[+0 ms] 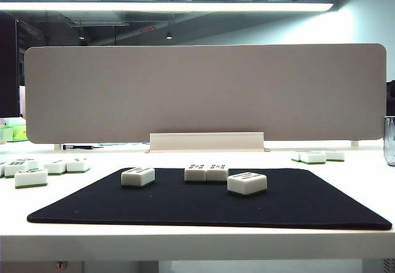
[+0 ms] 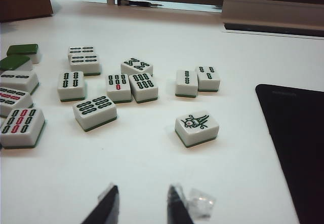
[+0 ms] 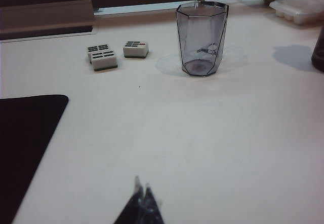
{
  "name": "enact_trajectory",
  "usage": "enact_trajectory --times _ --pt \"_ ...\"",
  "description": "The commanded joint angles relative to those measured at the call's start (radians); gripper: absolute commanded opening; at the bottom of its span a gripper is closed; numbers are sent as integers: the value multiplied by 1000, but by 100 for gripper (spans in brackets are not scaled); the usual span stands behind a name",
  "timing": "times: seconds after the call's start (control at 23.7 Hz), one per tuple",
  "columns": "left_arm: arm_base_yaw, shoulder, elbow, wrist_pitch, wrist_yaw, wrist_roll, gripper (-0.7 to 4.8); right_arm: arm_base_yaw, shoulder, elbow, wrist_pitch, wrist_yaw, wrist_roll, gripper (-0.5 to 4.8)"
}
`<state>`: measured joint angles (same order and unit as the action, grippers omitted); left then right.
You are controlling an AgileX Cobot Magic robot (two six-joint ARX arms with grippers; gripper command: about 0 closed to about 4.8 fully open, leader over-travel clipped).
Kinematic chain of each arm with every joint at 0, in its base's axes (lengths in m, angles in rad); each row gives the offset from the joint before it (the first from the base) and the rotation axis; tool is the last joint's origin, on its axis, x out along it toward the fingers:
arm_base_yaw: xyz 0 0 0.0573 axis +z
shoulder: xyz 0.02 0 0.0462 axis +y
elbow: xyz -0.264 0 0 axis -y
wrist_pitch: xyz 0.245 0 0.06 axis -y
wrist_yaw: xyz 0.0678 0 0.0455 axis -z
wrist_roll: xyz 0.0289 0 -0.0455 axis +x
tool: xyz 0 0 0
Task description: Arrange four mahjong tiles into a neat stack, creating two layers of paired tiles.
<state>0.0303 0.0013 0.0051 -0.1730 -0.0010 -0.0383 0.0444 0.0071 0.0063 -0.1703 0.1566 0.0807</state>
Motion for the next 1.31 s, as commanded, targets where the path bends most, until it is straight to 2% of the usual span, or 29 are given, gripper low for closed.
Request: enact_trajectory --times 0.04,0.42,0.55,0.67,1.14,1.31 --pt "1 0 1 -14 1 0 116 1 -9 0 9 2 -3 -1" --pt "1 0 1 -14 1 0 116 1 -9 2 26 1 -3 -1" --pt "1 0 1 -14 1 0 116 1 -9 6 127 -2 3 -1" --pt "1 0 1 -14 1 0 116 1 -9 55 133 -1 21 -1" --pt "1 0 1 -15 1 0 116 1 -8 291 -44 -2 20 -1" --pt "1 0 1 -15 1 0 116 1 -8 376 -127 -66 20 -1"
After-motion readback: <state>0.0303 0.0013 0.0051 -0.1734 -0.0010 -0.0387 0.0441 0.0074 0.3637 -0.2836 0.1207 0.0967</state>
